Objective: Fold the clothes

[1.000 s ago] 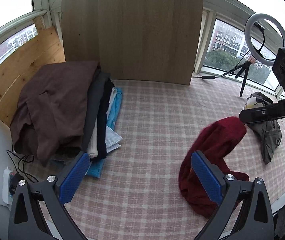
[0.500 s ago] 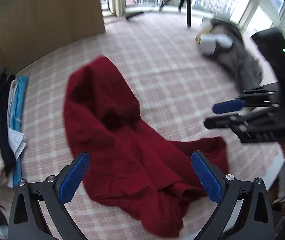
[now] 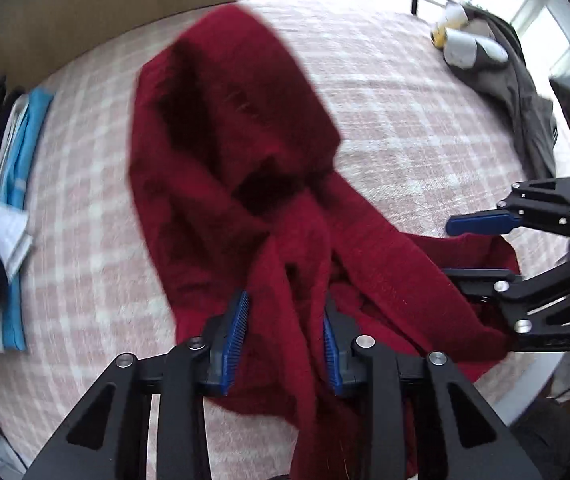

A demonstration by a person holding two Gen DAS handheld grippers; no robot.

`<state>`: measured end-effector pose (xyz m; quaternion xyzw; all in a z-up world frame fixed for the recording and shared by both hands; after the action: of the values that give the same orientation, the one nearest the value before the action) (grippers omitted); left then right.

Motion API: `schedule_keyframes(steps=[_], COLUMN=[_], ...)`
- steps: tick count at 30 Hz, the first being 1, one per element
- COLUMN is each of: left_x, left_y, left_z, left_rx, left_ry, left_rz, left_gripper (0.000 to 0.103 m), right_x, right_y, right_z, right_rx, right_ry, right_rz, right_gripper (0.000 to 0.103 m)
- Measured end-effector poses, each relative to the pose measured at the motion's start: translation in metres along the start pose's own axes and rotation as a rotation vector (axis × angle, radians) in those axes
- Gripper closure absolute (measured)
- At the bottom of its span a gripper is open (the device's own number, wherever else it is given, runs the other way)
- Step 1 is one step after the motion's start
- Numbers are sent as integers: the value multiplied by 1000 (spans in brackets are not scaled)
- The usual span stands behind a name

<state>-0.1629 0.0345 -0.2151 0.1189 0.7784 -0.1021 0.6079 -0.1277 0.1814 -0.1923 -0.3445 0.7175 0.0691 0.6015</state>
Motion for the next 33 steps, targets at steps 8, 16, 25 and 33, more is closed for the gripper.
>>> schedule_keyframes(steps=[8,16,25,33], left_x=[-31,-72,-38,-61], left_y=[-3,44,64,-55], left_z=[6,-20,-46,-77], left_rx=[-14,83,102,-115], left_ry=[55,158,98,104], left_rz=[-46,-14,-113,-101], left_gripper=[60,26,26,26], right_x=[-64,-125,-96,-115], right_y=[28,80,71,96], right_z=[-10,11,15,42], right_rx=[135,371,391,601], right_ry=[195,363,351,344], right_rz=[55,133,146,111], right_gripper=[96,96,95,72])
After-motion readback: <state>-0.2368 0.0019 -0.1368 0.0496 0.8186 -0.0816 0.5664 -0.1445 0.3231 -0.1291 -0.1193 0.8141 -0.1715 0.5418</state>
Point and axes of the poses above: each gripper's, at about its wrist camera, not at the fingertips, and x roughly the way its jaws point, y to its right, z to its underside, the point moved 3 cm from there along x, roughly the way its jaws point, and after that the axes turned 5 degrees about -z, right-handed, at the moved point
